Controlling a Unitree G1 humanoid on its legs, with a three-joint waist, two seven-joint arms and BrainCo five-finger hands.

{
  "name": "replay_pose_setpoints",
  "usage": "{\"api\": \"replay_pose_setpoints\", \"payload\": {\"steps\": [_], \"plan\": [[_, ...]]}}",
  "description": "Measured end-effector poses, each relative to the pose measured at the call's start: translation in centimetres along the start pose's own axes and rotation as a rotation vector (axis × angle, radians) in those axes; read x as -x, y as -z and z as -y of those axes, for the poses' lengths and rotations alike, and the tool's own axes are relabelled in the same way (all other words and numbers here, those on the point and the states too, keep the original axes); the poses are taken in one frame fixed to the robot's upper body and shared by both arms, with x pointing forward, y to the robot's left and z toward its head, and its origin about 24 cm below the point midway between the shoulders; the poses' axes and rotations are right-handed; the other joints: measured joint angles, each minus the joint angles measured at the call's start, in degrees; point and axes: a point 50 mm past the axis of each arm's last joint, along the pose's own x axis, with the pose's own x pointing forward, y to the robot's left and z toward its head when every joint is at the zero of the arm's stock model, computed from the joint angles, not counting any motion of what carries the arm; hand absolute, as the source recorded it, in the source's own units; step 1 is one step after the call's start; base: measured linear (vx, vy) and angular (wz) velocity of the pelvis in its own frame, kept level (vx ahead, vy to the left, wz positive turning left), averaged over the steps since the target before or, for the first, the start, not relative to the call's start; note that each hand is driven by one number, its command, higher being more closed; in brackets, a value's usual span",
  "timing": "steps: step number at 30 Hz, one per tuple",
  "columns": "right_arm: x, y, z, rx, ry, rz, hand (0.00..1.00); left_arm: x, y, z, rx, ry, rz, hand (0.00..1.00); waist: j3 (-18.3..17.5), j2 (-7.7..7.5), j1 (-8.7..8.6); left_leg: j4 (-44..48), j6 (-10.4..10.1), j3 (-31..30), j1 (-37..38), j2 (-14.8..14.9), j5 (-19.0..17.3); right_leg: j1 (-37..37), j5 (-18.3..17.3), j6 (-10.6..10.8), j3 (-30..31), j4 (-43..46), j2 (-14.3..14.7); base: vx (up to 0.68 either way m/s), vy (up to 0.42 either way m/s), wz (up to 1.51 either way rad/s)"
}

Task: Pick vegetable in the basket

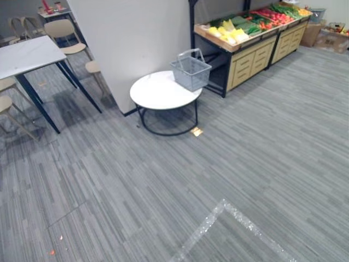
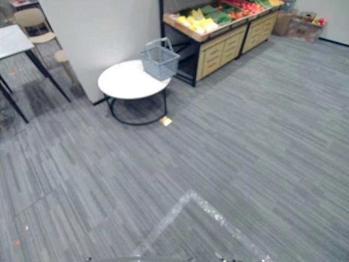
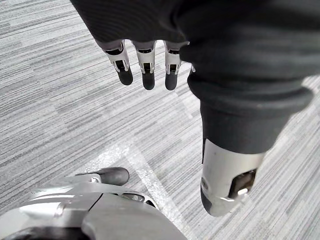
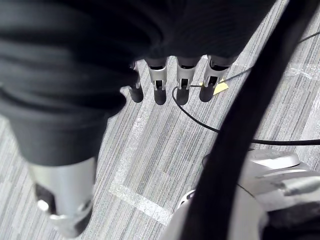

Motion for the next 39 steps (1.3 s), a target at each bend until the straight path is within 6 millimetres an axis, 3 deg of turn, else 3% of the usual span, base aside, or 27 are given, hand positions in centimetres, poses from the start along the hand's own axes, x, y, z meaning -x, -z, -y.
{"api": "replay_pose_setpoints", "payload": {"steps": [5, 7, 8, 9, 10, 11, 13, 14, 15, 16, 20, 23, 24, 25, 26, 27, 28, 29, 30, 31, 32, 33, 34, 35, 37, 39], "plan": [[-0.2, -0.9, -0.9, -0.006, -0.015, 0.024, 0.00, -0.2, -0.5, -0.5, 0.045, -0.042, 0.005, 0.00, 2.11, -0.66, -1.08, 3.21, -0.53, 0.21, -2.09, 0.49, -1.24, -3.48, -3.46, -0.49, 0.06, 6.07, -0.48, -0.01, -0.020, 0.00], [-0.1, -0.9, -1.1, -0.027, -0.019, 0.033, 0.00, -0.2, -0.5, -0.9, 0.094, -0.066, -0.004, 0.00, 3.22, -1.37, -0.94, 19.85, -2.33, 0.00, -8.68, 3.56, -8.01, -3.92, -6.09, -2.17, -0.02, 8.71, -0.11, -0.01, -0.097, 0.07], [-0.1, -0.9, -1.2, -0.028, -0.020, 0.032, 0.00, -0.2, -0.4, -1.1, 0.115, -0.072, -0.008, 0.00, 3.29, -1.39, -0.96, 25.83, -2.47, 0.09, -11.44, 4.66, -8.61, -3.90, -6.32, -2.54, -0.16, 8.99, -0.01, -0.01, -0.096, 0.07], [-0.1, -0.9, -1.2, -0.030, -0.021, 0.032, 0.00, -0.3, -0.4, -1.3, 0.149, -0.085, -0.013, 0.00, 3.64, -1.28, -1.05, 35.54, -1.57, -0.01, -15.76, 6.40, -7.93, -3.58, -6.68, -2.83, -0.46, 9.56, 0.09, 0.04, -0.067, 0.00], [-0.1, -0.9, -1.0, -0.033, -0.021, 0.035, 0.00, -0.1, -0.1, -0.8, 0.200, -0.079, -0.029, 0.00, 4.58, -0.80, -0.82, 45.34, 1.77, -0.63, -19.42, 8.56, -5.26, -2.04, -7.36, -2.99, -0.11, 10.24, 0.67, 0.07, -0.057, -0.21], [-0.2, -1.0, -0.5, -0.025, -0.012, 0.036, 0.00, 0.1, 0.5, -0.7, 0.240, -0.081, -0.043, 0.00, 5.09, 0.12, 0.12, 51.61, 2.34, -2.58, -21.45, 9.29, -1.74, -1.27, -8.40, -3.47, 1.02, 11.56, 0.99, 0.10, -0.044, -0.39], [-0.2, -0.9, -0.5, 0.007, -0.018, 0.031, 0.00, 0.2, 0.9, -0.7, 0.249, -0.075, -0.049, 0.00, 5.14, 0.00, 0.93, 57.69, 1.99, -6.11, -25.12, 8.35, 6.21, -0.80, -8.95, -4.17, 2.83, 12.11, 0.68, 0.09, -0.023, -0.42], [-0.2, -1.2, -0.9, 0.016, -0.029, 0.033, 0.00, 0.2, 0.9, -0.7, 0.250, -0.066, -0.047, 0.00, 5.94, -0.96, 1.82, 60.93, 1.79, -7.34, -28.56, 6.91, 6.02, -0.18, -9.08, -4.68, 4.25, 12.06, -0.05, 0.13, -0.026, -0.38], [-0.3, -1.6, -0.8, 0.020, -0.026, 0.041, 0.00, 0.3, 1.1, -0.4, 0.247, -0.051, -0.052, 0.00, 5.98, -0.80, 1.87, 57.52, 1.41, -8.34, -30.46, 5.58, 1.03, -0.06, -9.12, -4.87, 4.93, 11.87, -0.50, 0.15, -0.009, -0.46], [-0.4, -2.1, -0.7, 0.024, -0.023, 0.051, 0.00, 0.4, 1.4, -0.3, 0.241, -0.043, -0.056, 0.00, 6.28, 0.07, 1.96, 51.13, 0.82, -8.05, -31.13, 5.30, 0.09, -0.19, -9.14, -4.88, 5.77, 11.59, -0.51, 0.16, 0.019, -0.38], [-0.5, -3.4, 0.2, 0.058, -0.007, 0.088, 0.00, 1.4, 3.6, 1.7, 0.239, 0.017, -0.113, 0.00, 6.48, 3.69, 2.03, 13.86, -2.31, -6.76, -30.07, 4.96, 4.48, 0.76, -10.41, -3.90, 8.43, 9.46, 1.23, 0.19, 0.075, -0.38], [-0.5, -3.5, 0.5, 0.075, -0.002, 0.096, 0.00, 1.8, 4.5, 2.3, 0.246, 0.041, -0.145, 0.00, 6.12, 4.59, 3.39, 9.72, -2.55, -6.74, -30.20, 6.28, 4.76, 3.18, -13.81, -3.10, 10.66, 9.57, 2.39, 0.41, 0.215, -0.46], [-0.5, -3.2, 0.4, 0.076, -0.007, 0.094, 0.00, 1.8, 5.0, 1.9, 0.254, 0.030, -0.156, 0.00, 5.17, 3.67, 3.63, 12.84, -0.89, -6.53, -30.18, 5.79, 5.52, 4.36, -16.37, -3.10, 11.95, 10.38, 1.52, 0.61, 0.337, -0.62], [-0.3, -2.3, -0.3, 0.071, -0.026, 0.081, 0.00, 1.9, 5.8, 0.8, 0.267, -0.004, -0.175, 0.00, 2.71, 1.05, 4.01, 16.16, 1.45, -6.11, -30.32, 3.79, 7.48, 4.70, -19.43, -2.88, 13.34, 11.39, -1.02, 0.58, 0.278, -0.68], [-0.2, -1.4, -0.5, 0.065, -0.031, 0.062, 0.00, 2.1, 6.5, 0.1, 0.263, -0.021, -0.188, 0.00, 0.69, -0.01, 4.20, 16.93, 1.45, -4.72, -30.07, 2.34, 7.51, 4.93, -19.87, -2.45, 14.03, 12.87, -2.50, 0.62, 0.249, -0.72], [-0.1, -0.8, -1.1, 0.052, -0.045, 0.050, 0.00, 2.0, 6.8, -1.0, 0.267, -0.055, -0.194, 0.00, -1.00, -2.93, 4.46, 17.09, 2.21, -3.36, -29.28, 0.32, 6.97, 1.43, -19.82, -2.40, 15.15, 20.44, -4.89, 0.56, 0.156, -0.31], [0.0, -0.6, -1.7, 0.043, -0.059, 0.052, 0.00, 1.6, 6.0, -2.1, 0.265, -0.082, -0.169, 0.00, -1.78, -4.34, 3.29, 16.96, 2.82, -3.18, -27.44, -1.77, 5.30, -3.68, -15.71, -0.55, 16.09, 32.96, -6.18, 0.83, 0.269, 0.05], [0.1, -0.4, -2.0, 0.040, -0.064, 0.050, 0.00, 1.1, 4.8, -2.9, 0.254, -0.094, -0.132, 0.00, -1.73, -5.29, 2.74, 16.82, 4.18, -3.19, -24.44, -3.37, 3.18, -6.41, -8.56, 1.31, 16.23, 42.64, -6.86, 0.68, 0.244, 0.39], [0.1, -0.3, -2.0, 0.039, -0.065, 0.048, 0.00, 0.9, 4.2, -3.0, 0.254, -0.094, -0.114, 0.00, -1.64, -5.53, 2.47, 16.80, 5.06, -3.30, -22.80, -3.93, 2.15, -7.23, -4.12, 2.58, 15.81, 46.37, -7.32, 0.78, 0.282, 0.30], [0.1, -0.4, -2.1, 0.037, -0.067, 0.058, 0.00, 0.6, 3.2, -2.9, 0.250, -0.090, -0.081, 0.00, -1.16, -5.33, 2.04, 16.72, 6.09, -3.64, -18.90, -4.97, -0.49, -9.25, 2.81, 5.41, 14.38, 53.79, -8.47, 0.49, 0.162, 0.10], [0.1, -0.5, -2.2, 0.037, -0.069, 0.067, 0.00, 0.6, 2.9, -3.0, 0.249, -0.093, -0.070, 0.00, -0.86, -5.40, 1.80, 16.35, 6.33, -4.24, -15.65, -5.56, -2.34, -10.80, 1.91, 4.74, 12.18, 59.69, -9.42, 0.60, 0.194, 0.04], [0.1, -0.7, -2.0, 0.035, -0.067, 0.081, 0.00, 0.4, 2.4, -2.9, 0.250, -0.094, -0.060, 0.00, -0.75, -5.00, 1.41, 15.47, 6.38, -4.96, -12.29, -5.67, -3.78, -12.52, 0.60, 2.71, 9.42, 64.15, -10.21, 0.55, 0.131, 0.11], [0.2, -0.9, -1.8, 0.034, -0.061, 0.098, 0.00, 0.0, 0.9, -2.3, 0.253, -0.087, -0.035, 0.00, -0.64, -4.41, 0.46, 13.51, 5.96, -5.49, -7.89, -5.37, -5.47, -15.02, -0.84, 0.48, 4.99, 67.52, -10.79, 0.63, 0.113, 0.23], [0.2, -1.3, -2.0, 0.032, -0.069, 0.117, 0.00, -0.3, -0.9, -1.6, 0.253, -0.075, -0.003, 0.00, 0.19, -3.70, 0.10, 11.63, 5.84, -6.52, -3.89, -5.26, -6.13, -17.92, -3.58, 0.23, 1.03, 67.78, -11.37, 0.61, 0.082, 0.26], [0.2, -1.6, -2.1, 0.032, -0.072, 0.128, 0.00, -0.6, -3.0, -0.6, 0.275, -0.053, 0.040, 0.00, 0.81, -3.22, -0.96, 10.04, 5.96, -6.95, 0.56, -4.59, -6.63, -22.28, -8.15, -0.02, -2.51, 61.94, -11.02, 0.49, -0.026, 0.25], [0.2, -1.9, -2.2, 0.026, -0.068, 0.143, 0.00, -0.3, -4.2, 1.0, 0.311, -0.032, 0.086, 0.00, 1.16, -2.33, -2.03, 8.95, 6.13, -8.20, 2.84, -3.25, -6.78, -25.70, -8.54, -0.36, -5.01, 48.25, -9.58, 0.51, -0.099, 0.40]]}}
